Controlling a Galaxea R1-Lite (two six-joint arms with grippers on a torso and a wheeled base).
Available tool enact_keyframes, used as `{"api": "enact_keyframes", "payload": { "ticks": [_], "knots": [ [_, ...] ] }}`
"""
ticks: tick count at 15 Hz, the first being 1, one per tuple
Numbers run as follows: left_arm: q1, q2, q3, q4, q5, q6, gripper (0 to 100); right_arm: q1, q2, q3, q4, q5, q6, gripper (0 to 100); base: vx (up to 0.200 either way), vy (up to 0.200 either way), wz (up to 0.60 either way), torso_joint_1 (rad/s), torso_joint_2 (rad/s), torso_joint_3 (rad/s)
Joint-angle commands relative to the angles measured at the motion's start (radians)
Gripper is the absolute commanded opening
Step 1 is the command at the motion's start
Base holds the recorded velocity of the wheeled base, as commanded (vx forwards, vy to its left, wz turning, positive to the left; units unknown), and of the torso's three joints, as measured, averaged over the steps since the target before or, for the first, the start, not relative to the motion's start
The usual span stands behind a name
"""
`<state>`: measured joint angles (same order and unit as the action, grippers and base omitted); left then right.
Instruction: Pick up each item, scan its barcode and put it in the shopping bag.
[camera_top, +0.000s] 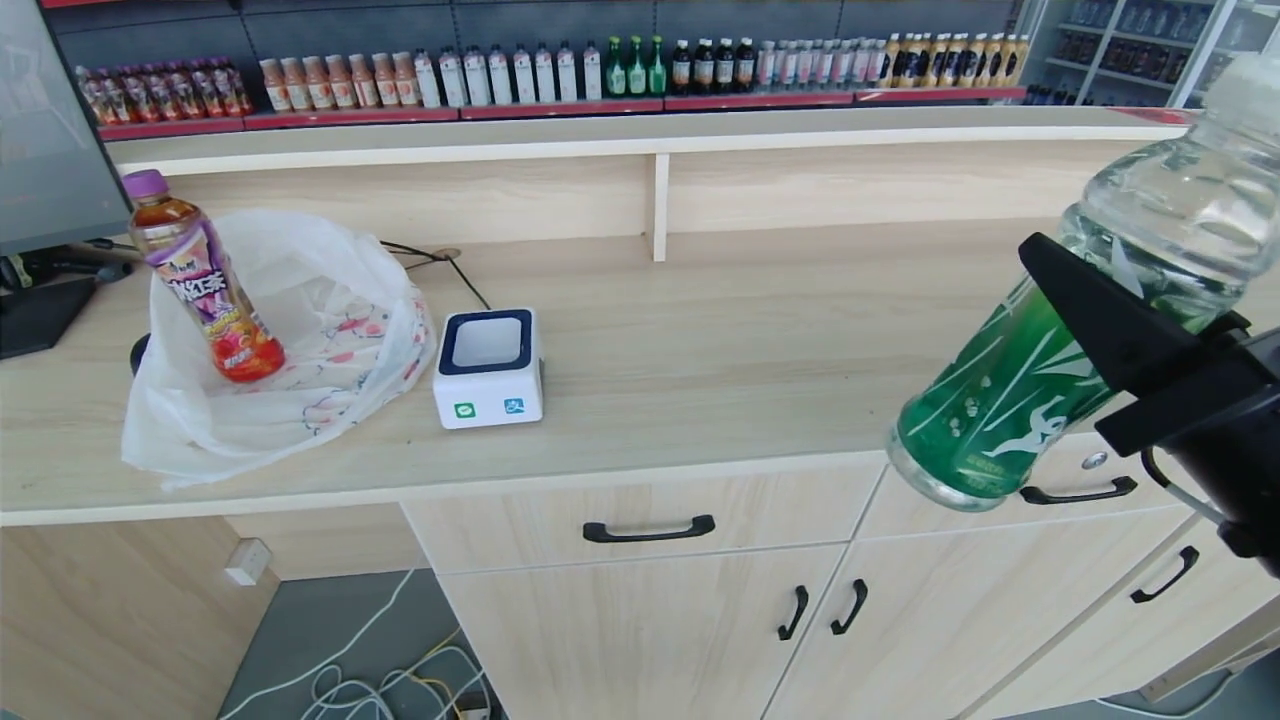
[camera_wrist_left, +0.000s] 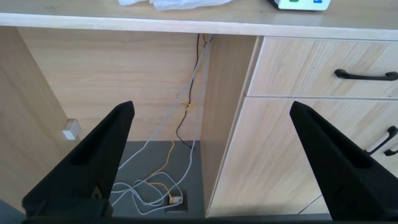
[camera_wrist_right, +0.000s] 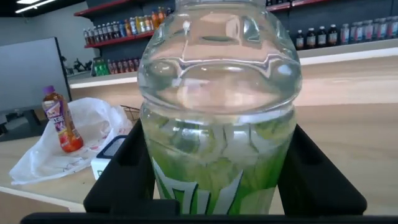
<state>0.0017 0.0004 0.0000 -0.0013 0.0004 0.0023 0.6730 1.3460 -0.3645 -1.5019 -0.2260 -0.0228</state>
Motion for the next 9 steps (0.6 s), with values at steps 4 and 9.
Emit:
{"api": "enact_keyframes", "payload": {
  "ticks": [4, 9],
  "knots": [
    [0.000, 0.000, 0.000, 0.000, 0.000, -0.002, 100, 0.002, -0.005, 0.001, -0.003, 0.002, 0.000, 0, 0.000, 0.200, 0.00, 0.000, 0.00, 0.004],
    [0.000, 0.000, 0.000, 0.000, 0.000, -0.002, 100, 0.002, 0.005, -0.001, -0.009, 0.017, 0.000, 0, 0.000, 0.200, 0.00, 0.008, 0.00, 0.001]
  ]
}}
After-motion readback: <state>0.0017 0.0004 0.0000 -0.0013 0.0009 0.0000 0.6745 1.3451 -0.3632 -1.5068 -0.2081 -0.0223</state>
